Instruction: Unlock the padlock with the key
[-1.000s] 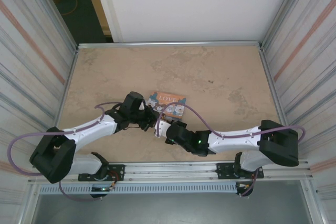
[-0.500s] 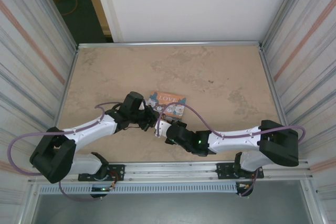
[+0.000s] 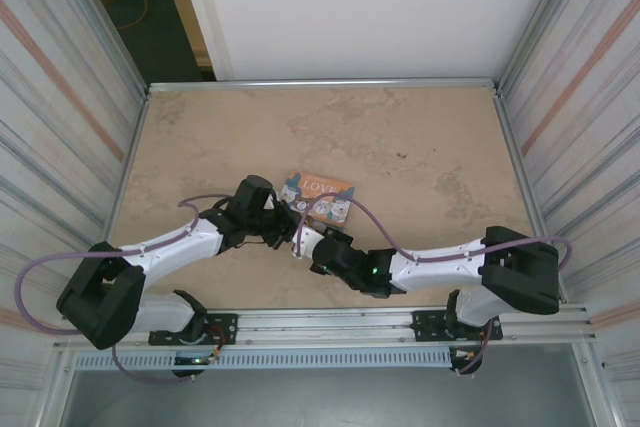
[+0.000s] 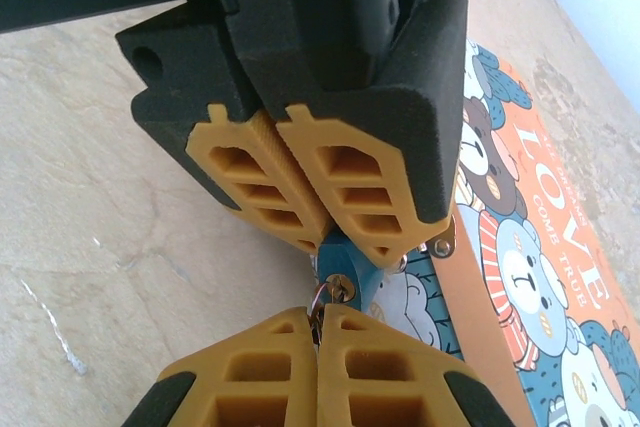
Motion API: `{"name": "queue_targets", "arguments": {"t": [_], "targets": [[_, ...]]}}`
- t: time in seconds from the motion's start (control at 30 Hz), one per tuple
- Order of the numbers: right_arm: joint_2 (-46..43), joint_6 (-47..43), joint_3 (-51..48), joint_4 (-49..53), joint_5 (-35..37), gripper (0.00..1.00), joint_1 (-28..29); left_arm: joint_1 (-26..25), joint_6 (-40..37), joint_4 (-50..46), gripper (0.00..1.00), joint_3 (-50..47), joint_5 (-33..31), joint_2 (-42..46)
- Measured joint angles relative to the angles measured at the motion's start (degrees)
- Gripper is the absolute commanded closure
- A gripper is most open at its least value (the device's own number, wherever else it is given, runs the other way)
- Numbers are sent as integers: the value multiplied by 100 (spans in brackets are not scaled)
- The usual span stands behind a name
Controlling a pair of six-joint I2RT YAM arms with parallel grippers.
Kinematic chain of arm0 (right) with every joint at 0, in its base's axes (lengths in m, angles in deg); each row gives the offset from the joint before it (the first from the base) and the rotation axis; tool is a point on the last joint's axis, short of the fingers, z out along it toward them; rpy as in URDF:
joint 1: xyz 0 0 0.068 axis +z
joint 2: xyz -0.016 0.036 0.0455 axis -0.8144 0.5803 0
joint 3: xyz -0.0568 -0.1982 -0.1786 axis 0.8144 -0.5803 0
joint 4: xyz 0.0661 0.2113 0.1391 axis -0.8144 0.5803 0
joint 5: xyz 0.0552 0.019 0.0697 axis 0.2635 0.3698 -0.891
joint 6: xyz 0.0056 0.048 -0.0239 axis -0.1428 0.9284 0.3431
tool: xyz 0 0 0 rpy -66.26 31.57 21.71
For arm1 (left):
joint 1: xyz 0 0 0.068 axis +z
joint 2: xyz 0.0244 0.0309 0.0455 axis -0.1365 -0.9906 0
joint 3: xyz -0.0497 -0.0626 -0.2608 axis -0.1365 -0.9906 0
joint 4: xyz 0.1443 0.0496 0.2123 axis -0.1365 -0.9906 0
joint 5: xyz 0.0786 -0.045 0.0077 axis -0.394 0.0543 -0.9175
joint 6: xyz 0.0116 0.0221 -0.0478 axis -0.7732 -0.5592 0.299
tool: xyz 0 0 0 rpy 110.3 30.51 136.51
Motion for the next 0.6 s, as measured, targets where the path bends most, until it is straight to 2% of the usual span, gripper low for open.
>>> {"name": "queue_targets", "arguments": {"t": [0.3,0.6], "targets": [[2,909,4,-79,4,100,-83,-2,46,195,100,-42,-76,0],[13,2575,11,-125,-15,100,-160,-59,229,544,100,-166,-240,0]]}}
